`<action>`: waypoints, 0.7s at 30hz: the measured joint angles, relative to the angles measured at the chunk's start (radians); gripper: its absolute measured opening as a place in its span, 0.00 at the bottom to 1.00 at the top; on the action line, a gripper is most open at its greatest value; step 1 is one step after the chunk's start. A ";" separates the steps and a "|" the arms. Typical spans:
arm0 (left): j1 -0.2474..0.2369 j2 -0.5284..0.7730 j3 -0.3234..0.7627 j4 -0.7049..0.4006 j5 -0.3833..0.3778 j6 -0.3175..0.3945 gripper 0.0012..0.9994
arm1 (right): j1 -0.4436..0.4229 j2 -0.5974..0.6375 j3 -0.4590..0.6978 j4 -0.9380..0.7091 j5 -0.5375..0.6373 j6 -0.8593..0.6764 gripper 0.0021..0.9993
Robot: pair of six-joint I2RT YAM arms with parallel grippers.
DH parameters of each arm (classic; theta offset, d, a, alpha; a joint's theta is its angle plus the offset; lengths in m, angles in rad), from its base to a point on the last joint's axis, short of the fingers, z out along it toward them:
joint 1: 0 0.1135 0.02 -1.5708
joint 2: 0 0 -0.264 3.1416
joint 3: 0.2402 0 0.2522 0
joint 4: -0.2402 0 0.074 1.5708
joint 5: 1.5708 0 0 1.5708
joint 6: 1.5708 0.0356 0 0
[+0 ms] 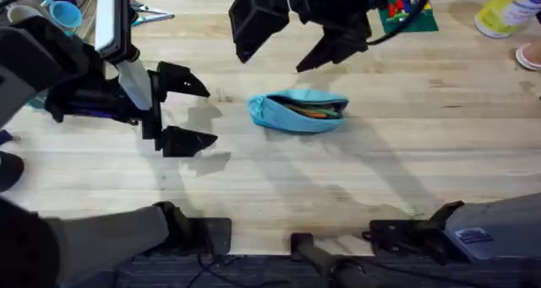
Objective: Unzip the bag, pick up the pens from the table one at a time and place them inside, then zip the bag closed.
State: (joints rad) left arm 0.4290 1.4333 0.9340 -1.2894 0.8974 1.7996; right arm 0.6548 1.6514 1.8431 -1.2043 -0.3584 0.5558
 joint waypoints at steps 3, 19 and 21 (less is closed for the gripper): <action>0.000 0.036 0.000 0.012 0.005 0.000 0.99 | 0.004 -0.008 0.000 -0.014 -0.002 0.031 1.00; 0.000 0.065 0.000 0.046 0.019 0.000 0.99 | 0.035 -0.008 0.000 -0.099 -0.002 0.196 1.00; 0.000 0.065 0.000 0.046 0.020 0.000 0.99 | 0.035 -0.008 0.000 -0.096 -0.002 0.210 1.00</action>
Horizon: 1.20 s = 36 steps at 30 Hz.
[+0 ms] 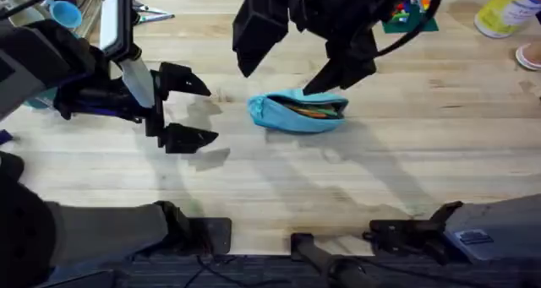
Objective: Unzip the bag, pick up the pens from the table one at a time and place them inside, then zip the bag closed.
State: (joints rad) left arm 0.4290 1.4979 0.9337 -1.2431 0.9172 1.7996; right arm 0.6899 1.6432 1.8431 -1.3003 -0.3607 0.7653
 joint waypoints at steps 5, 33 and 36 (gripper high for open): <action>0.000 0.000 0.000 0.002 0.000 0.000 0.99 | 0.000 0.000 0.000 0.021 0.000 0.017 1.00; 0.000 0.000 0.000 0.002 0.000 0.000 0.99 | 0.358 0.066 -0.013 0.127 0.645 0.283 1.00; 0.000 0.000 0.000 0.002 0.000 0.000 0.99 | 0.370 0.092 -0.016 0.129 0.653 0.303 1.00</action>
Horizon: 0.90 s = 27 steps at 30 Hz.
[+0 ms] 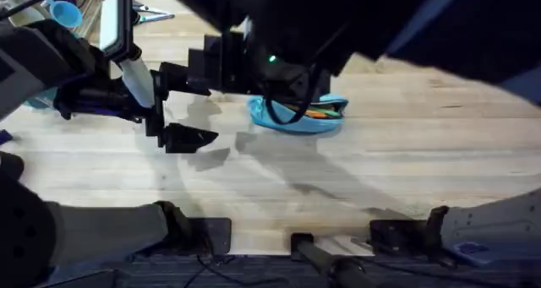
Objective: Unzip the bag, pick up the pens from the table one at a time and place them inside, then zip the bag closed.
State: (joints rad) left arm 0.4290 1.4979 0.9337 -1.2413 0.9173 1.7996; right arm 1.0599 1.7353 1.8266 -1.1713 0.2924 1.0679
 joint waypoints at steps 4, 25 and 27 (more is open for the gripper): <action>0.000 0.000 0.000 0.000 0.000 0.000 0.99 | 0.018 0.013 -0.005 0.000 0.003 0.021 1.00; 0.000 0.000 0.000 0.000 0.000 0.000 0.99 | 0.023 0.068 -0.006 -0.001 -0.001 0.081 1.00; 0.000 0.000 0.000 0.000 0.000 0.000 0.99 | 0.022 0.071 -0.006 0.000 -0.001 0.085 1.00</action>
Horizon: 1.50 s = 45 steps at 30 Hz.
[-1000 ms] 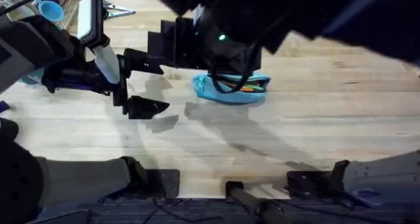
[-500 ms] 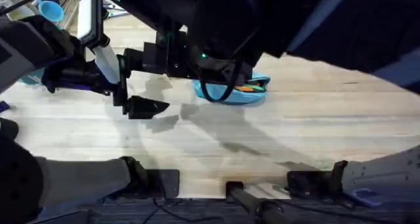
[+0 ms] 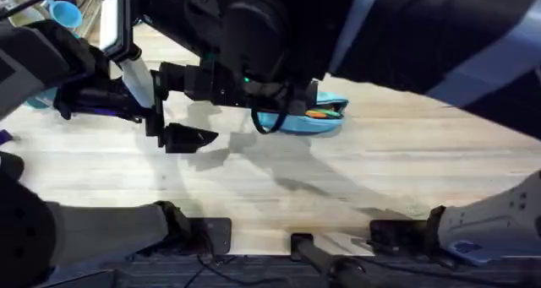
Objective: Unzip the bag, pick up the pens from the table one at a time and place them inside, then zip the bag closed.
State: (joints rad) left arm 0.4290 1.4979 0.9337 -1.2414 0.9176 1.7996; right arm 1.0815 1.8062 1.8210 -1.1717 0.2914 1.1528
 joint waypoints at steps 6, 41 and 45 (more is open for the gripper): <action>0.000 0.000 0.000 0.000 0.000 0.000 0.99 | -0.007 0.028 0.000 0.002 0.000 0.004 1.00; 0.000 0.000 0.000 0.000 0.003 0.000 0.99 | -0.045 0.063 -0.233 0.180 -0.026 0.008 1.00; 0.000 0.000 0.000 0.000 0.003 0.000 0.99 | -0.059 0.063 -0.293 0.244 -0.026 0.011 1.00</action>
State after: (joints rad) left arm 0.4290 1.4979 0.9337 -1.2413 0.9203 1.7996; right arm 1.0228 1.8694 1.5276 -0.9277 0.2653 1.1639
